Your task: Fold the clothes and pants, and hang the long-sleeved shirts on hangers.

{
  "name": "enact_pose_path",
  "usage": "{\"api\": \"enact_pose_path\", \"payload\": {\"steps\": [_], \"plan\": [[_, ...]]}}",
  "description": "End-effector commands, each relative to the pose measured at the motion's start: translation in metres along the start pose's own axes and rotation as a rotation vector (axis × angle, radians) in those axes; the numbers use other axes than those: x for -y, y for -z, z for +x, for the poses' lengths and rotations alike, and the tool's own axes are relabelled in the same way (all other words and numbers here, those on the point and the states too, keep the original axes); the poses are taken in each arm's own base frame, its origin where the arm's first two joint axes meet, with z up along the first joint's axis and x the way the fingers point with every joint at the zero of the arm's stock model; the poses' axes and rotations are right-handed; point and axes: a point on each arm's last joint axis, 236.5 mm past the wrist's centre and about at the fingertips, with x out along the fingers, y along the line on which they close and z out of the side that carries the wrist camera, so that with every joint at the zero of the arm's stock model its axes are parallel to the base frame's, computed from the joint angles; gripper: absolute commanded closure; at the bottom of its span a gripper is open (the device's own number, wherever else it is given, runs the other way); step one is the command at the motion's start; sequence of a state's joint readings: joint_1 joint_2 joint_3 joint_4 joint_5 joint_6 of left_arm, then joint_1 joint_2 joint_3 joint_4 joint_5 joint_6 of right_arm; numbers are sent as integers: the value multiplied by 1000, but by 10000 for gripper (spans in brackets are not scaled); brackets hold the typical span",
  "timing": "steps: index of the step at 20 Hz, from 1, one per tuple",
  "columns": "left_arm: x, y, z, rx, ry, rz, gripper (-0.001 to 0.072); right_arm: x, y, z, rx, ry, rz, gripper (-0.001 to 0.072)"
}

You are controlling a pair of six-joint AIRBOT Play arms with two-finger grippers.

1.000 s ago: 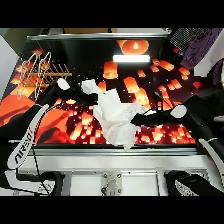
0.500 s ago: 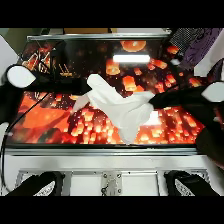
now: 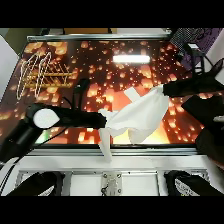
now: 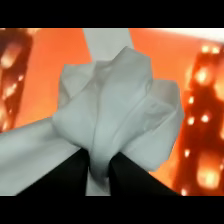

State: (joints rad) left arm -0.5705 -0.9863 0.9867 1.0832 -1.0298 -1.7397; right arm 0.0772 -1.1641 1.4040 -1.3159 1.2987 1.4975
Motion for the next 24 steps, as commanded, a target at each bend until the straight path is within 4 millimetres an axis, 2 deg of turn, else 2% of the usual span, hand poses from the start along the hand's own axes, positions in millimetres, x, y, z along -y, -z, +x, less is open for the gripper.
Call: {"api": "enact_pose_path", "payload": {"steps": [1, 2, 4, 6, 9, 12, 15, 17, 21, 22, 23, 24], "plan": [[-32, -5, 56, -6, -58, -77, 691, 30, -43, 68, 88, 47, 46, 212], [-45, -12, 68, 2, -77, -105, 691, 31, -47, 75, 91, 47, 42, 42], [-74, -17, 83, -9, -118, -165, 691, 29, -45, 74, 79, 45, -2, 53], [-99, -13, 87, -49, -153, -223, 691, 20, -31, 60, 41, 22, -4, 53], [-120, -9, 81, -80, -178, -276, 691, -13, 16, 47, -47, -102, 58, 53], [-123, -11, 79, -76, -179, -256, 691, -51, 78, 62, -161, -274, 279, 54], [-120, -10, 81, -78, -176, -245, 691, -69, 123, 93, -250, -341, 406, 55], [-120, -10, 81, -79, -176, -245, 690, -76, 138, 112, -251, -330, 413, 55], [-120, -10, 81, -81, -177, -245, 691, -89, 135, 140, -203, -311, 383, 57], [-120, -10, 81, -81, -177, -245, 691, -89, 134, 144, -194, -305, 381, 161], [-120, -10, 81, -80, -177, -244, 691, -87, 132, 147, -183, -298, 378, 353], [-120, -13, 77, -69, -175, -232, 691, -83, 127, 146, -162, -290, 344, 638]]}}
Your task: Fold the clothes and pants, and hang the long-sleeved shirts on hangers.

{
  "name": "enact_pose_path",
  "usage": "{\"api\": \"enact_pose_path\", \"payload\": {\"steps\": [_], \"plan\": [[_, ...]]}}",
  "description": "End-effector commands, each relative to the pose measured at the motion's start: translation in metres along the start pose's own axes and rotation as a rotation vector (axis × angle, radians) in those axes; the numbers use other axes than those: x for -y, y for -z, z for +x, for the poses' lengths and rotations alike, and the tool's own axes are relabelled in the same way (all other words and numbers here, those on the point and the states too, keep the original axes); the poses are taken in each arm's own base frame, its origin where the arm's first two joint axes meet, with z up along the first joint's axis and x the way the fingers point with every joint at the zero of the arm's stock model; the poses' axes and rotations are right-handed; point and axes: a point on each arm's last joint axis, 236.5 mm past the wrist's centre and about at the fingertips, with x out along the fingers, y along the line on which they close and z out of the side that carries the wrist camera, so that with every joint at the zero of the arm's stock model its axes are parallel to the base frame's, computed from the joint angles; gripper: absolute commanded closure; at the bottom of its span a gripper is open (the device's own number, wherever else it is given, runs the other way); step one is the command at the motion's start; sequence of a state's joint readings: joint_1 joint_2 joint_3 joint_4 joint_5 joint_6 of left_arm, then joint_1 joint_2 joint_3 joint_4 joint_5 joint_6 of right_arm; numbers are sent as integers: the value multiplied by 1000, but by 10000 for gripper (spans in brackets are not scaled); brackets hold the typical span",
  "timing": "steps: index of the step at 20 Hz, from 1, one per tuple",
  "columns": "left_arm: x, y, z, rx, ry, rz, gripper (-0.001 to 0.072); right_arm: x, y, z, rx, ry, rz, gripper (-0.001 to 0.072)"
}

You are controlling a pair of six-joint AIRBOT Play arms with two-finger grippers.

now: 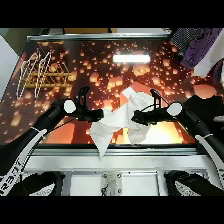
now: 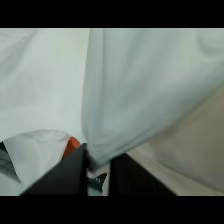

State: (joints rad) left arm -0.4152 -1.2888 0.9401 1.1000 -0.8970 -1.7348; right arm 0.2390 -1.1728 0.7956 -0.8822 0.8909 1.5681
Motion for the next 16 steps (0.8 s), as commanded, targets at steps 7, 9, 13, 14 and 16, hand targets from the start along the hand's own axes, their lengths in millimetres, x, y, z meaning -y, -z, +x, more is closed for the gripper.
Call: {"api": "enact_pose_path", "payload": {"steps": [7, 9, 13, 14, 16], "plan": [[114, -88, -254, 595, 239, 213, 691, -130, -99, -224, 489, -40, -491, 700], [166, -75, -357, 817, 357, 323, 691, -192, -93, -317, 702, -107, -609, 700], [228, -15, -499, 1115, 600, 465, 691, -265, -43, -450, 1006, -229, -743, 700], [238, 0, -521, 1149, 649, 495, 691, -273, -33, -469, 1057, -254, -748, 700], [252, 19, -548, 1193, 698, 564, 691, -282, -14, -498, 1138, -300, -745, 700]]}}
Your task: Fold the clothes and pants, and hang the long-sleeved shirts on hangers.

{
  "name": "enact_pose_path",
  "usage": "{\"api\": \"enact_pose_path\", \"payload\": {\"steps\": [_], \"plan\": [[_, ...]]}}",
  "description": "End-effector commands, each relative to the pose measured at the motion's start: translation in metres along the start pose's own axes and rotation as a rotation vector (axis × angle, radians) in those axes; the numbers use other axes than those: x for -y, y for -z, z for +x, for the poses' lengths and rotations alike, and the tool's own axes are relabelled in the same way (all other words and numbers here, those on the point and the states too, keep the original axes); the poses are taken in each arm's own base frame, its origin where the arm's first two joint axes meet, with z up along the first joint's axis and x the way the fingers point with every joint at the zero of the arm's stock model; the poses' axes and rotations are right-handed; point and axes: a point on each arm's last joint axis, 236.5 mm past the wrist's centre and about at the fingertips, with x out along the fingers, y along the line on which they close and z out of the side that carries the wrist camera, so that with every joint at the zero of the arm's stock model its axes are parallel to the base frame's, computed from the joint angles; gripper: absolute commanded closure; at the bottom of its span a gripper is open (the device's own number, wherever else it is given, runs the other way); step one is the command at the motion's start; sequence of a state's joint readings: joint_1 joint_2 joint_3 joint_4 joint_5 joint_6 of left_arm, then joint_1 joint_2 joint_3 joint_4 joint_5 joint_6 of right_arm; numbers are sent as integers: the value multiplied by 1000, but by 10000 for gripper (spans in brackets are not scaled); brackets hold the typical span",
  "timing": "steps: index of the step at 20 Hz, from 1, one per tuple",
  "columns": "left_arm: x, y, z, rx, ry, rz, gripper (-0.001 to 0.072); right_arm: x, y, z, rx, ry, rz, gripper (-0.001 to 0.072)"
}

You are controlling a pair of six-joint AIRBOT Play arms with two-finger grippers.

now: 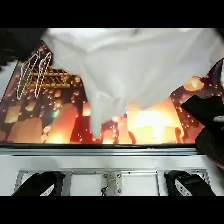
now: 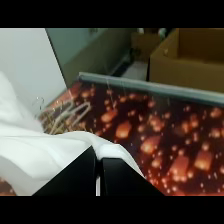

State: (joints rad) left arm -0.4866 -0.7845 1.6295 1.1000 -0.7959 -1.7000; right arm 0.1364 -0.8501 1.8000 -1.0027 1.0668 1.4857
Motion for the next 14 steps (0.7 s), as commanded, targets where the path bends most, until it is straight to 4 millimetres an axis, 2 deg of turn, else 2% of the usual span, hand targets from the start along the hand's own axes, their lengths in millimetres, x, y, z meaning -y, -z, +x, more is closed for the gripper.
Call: {"api": "enact_pose_path", "payload": {"steps": [1, 3, 5, 7, 8, 9, 10, 11, 12, 13, 14], "plan": [[66, -57, -41, 161, 153, 78, 691, -37, -55, -56, 198, -27, -27, 700], [84, -69, -42, 179, 198, 112, 691, -44, -67, -70, 257, -32, -33, 700], [92, -73, -37, 165, 217, 132, 691, -47, -72, -76, 280, -38, 9, 700], [83, -67, -21, 109, 186, 153, 691, -38, -66, -70, 251, -22, 80, 700], [68, -59, -8, 60, 147, 160, 691, -27, -57, -61, 208, 8, 119, 700], [48, -46, 7, 1, 96, 155, 691, -7, -39, -46, 130, 69, 160, 700], [15, -28, 25, -75, 19, 125, 691, 16, -16, -31, 36, 142, 185, 700], [-24, -5, 40, -160, -68, 66, 691, 44, 15, -14, -91, 223, 194, 700], [-72, 29, 52, -271, -171, -26, 691, 69, 49, 0, -229, 294, 202, 700], [-115, 66, 56, -387, -265, -125, 691, 91, 89, 13, -397, 342, 195, 700], [-156, 112, 55, -526, -348, -204, 691, 107, 126, 24, -556, 354, 166, 700]]}}
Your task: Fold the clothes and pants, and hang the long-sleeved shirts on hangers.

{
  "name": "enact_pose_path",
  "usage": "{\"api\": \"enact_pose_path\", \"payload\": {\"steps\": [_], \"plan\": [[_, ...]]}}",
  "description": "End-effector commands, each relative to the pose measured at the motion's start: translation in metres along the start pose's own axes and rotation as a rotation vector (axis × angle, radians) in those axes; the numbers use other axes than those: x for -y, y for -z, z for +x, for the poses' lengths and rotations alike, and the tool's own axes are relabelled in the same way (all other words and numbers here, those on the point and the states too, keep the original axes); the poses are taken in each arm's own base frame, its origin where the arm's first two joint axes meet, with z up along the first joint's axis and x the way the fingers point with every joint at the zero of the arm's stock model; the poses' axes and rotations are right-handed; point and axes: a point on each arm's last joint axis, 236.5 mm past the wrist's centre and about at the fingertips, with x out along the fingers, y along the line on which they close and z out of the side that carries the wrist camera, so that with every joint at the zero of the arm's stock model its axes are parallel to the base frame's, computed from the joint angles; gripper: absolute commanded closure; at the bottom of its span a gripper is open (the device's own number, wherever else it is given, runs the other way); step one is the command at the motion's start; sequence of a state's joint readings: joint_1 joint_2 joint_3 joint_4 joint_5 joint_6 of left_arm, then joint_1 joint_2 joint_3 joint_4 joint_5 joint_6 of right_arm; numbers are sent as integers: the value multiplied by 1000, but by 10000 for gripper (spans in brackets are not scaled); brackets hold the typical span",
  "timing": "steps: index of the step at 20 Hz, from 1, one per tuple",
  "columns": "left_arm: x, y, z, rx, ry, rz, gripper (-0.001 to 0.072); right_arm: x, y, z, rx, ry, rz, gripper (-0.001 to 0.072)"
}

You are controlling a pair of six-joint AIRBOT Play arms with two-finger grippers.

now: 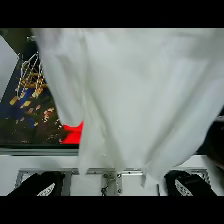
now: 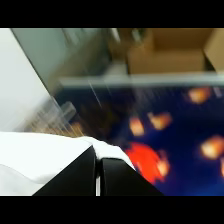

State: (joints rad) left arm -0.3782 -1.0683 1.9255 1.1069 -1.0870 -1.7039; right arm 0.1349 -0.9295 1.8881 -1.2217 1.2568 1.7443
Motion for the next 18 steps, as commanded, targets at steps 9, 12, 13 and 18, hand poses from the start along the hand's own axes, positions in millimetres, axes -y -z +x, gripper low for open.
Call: {"api": "enact_pose_path", "payload": {"steps": [9, 12, 13, 18], "plan": [[-116, 340, -3, -890, -260, -375, 691, 98, 267, 57, -939, 181, -11, 701], [-99, 319, -21, -797, -248, -381, 691, 89, 255, 37, -888, 180, -12, 700], [-93, 312, -26, -766, -244, -383, 691, 86, 251, 31, -865, 182, -8, 700], [-77, 291, -45, -671, -236, -408, 691, 83, 246, 26, -834, 203, 41, 699]]}}
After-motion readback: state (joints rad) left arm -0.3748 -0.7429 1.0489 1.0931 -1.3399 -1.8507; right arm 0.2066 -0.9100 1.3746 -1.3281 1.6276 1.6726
